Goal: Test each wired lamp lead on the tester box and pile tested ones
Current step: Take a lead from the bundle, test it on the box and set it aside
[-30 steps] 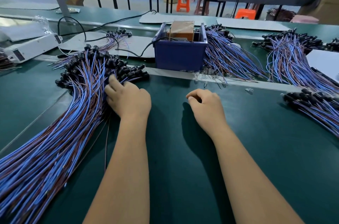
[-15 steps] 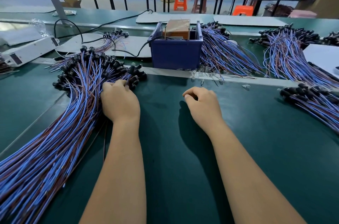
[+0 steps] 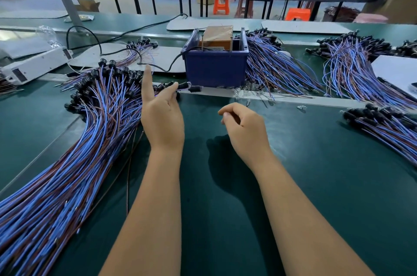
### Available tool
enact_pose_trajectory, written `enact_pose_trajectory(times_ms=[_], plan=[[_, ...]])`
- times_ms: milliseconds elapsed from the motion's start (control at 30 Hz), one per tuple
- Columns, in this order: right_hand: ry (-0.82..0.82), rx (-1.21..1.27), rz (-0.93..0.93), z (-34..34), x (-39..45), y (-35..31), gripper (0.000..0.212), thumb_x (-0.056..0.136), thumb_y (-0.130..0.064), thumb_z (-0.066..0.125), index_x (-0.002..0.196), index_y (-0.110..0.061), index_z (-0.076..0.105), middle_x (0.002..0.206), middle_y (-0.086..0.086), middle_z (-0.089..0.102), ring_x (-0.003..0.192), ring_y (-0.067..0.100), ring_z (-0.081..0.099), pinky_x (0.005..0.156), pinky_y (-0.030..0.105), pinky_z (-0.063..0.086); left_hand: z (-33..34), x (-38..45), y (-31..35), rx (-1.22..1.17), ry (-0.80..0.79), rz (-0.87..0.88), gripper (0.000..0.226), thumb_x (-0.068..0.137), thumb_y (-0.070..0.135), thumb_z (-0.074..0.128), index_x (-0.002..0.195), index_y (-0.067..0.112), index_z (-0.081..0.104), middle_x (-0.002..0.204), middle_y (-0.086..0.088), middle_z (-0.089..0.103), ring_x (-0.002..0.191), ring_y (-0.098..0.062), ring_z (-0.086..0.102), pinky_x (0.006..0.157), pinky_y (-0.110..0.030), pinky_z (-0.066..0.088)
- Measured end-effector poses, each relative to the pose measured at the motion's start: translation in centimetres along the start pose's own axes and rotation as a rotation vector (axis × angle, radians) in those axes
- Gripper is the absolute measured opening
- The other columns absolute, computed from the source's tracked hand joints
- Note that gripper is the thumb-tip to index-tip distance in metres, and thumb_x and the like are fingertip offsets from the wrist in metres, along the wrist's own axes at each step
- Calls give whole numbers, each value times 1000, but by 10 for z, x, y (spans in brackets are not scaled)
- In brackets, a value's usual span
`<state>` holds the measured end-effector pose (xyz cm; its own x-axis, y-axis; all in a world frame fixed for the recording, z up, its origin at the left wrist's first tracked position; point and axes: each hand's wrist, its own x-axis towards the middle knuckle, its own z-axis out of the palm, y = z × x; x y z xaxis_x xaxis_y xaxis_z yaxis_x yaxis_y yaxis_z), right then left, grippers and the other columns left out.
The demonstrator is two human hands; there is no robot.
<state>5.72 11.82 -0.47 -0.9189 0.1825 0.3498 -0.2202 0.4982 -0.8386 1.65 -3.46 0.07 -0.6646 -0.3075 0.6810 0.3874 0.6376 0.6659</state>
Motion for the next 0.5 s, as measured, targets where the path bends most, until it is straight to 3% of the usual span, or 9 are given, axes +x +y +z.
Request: enact_pose_trajectory(times_ms=[67,100,200,233,333,433,500], plan=[[-15,25,17,0,0,0,22,94,-10,51,89,-23,67,72,-3,65,72,19,60,66,33,49,0,0,-1,0,11,-2,23,96,3,58,113,6,73,154,-17,36,97,43,24,78,5,34],[-22,32,23,1,0,0,22,94,-11,51,88,-25,66,71,-2,65,70,20,60,67,36,49,0,0,-3,10,5,-26,23,97,6,57,114,9,73,150,-13,43,98,36,33,78,-1,39],[-37,46,37,0,-1,-1,26,94,-11,51,82,-31,64,69,-1,65,66,21,59,65,36,50,-1,1,-2,-6,-67,-131,25,100,17,54,118,18,71,113,2,69,85,-11,66,79,-35,53],[-42,62,50,0,0,-1,28,94,-11,51,81,-32,64,69,-3,65,66,20,60,65,36,51,-1,1,-1,-25,-101,-173,23,100,20,53,116,22,70,100,7,70,76,-21,68,75,-39,54],[-64,287,128,4,1,-6,24,96,-11,51,93,-30,65,73,-4,67,63,10,61,59,28,51,0,1,2,-224,-224,-281,19,98,17,56,102,31,70,88,5,70,64,-21,68,58,-31,55],[-127,545,207,11,3,-10,23,99,-14,52,119,-25,54,84,2,66,65,8,62,60,22,52,3,2,7,-489,-395,-339,23,94,6,62,93,26,73,116,6,69,66,-12,71,53,-18,50],[-155,627,248,15,3,-12,25,102,-17,49,127,-17,51,84,3,66,66,13,61,61,25,53,6,2,12,-585,-457,-357,24,94,2,62,92,22,74,117,17,68,65,-9,69,56,-19,50]])
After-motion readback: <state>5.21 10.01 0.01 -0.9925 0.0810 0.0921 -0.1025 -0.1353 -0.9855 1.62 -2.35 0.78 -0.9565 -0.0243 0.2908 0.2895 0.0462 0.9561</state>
